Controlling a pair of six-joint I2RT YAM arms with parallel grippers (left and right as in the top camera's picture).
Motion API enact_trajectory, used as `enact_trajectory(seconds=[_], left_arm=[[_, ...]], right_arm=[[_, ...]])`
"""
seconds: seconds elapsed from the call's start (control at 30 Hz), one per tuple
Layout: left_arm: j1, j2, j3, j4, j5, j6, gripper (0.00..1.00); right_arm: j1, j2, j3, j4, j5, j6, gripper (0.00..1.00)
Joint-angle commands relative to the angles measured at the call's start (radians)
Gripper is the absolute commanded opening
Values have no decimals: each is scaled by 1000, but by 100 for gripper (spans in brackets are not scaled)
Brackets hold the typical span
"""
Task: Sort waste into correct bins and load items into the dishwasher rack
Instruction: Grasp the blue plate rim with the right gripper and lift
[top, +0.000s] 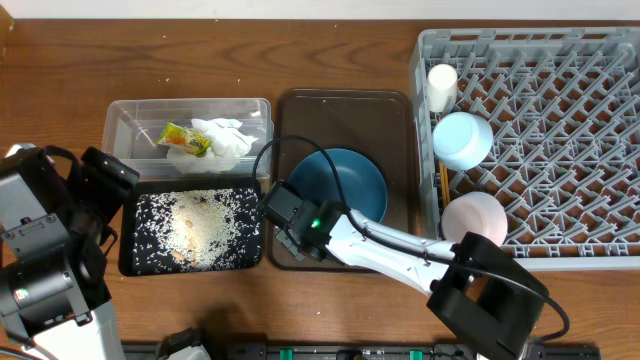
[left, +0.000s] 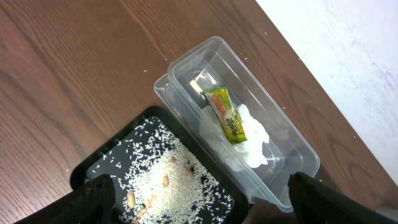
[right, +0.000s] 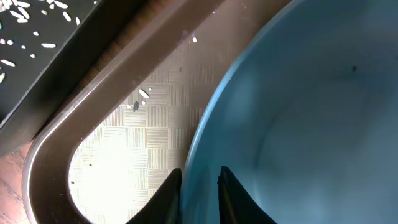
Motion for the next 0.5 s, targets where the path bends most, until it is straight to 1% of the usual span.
enact_trajectory(seconds=[0.0,0.13,0.2,0.3,0.4,0.47], left_arm=[[5,4,5,0,-1,6,91],[5,3,5,0,-1,6,91],[5,3,5,0,-1,6,91],[5,3,5,0,-1,6,91],[5,4,5,0,-1,6,91],[5,4,5,0,-1,6,91]], right_arm=[[14,1,12,3,18,0,17],[14,0,14,9,19,0,10],[14,-7,21,14,41,0,1],[11,-55,48,13,72,0,1],[-2,-150,76,12,79,-6,1],[-21,-234,89,13,78,-68,1]])
